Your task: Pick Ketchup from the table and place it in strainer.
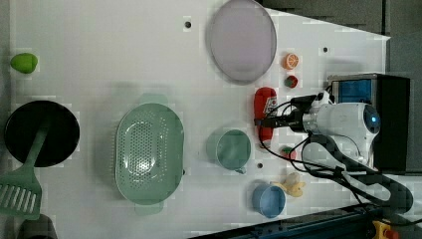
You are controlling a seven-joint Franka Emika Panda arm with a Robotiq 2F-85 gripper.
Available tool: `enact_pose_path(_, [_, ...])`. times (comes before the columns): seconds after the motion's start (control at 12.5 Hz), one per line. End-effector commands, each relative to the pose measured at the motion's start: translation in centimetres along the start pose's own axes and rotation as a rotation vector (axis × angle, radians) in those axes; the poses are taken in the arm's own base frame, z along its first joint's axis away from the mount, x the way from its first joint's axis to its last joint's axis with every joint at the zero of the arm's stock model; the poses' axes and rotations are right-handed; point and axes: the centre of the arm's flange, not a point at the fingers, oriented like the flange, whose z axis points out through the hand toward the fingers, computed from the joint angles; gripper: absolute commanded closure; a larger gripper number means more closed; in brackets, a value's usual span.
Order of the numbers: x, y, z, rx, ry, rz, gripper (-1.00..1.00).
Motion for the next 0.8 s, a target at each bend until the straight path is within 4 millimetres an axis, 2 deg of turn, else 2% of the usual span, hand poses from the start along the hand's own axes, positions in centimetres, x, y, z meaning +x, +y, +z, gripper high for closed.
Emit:
enact_pose_path(0.08, [1.5, -0.2, -3.1, -0.014, 0.072, -0.044, -0.16])
enact_pose_path(0.24, [2.0, -0.1, -6.2, -0.024, 0.107, -0.030, -0.16])
enact_pose_path(0.48, [1.9, -0.8, -13.3, -0.037, 0.107, -0.042, -0.16])
enact_pose_path(0.64, [1.5, -2.4, -18.9, -0.040, 0.065, -0.055, -0.16])
enact_pose_path(0.8, [0.8, -4.5, -23.5, -0.043, 0.003, -0.021, -0.16])
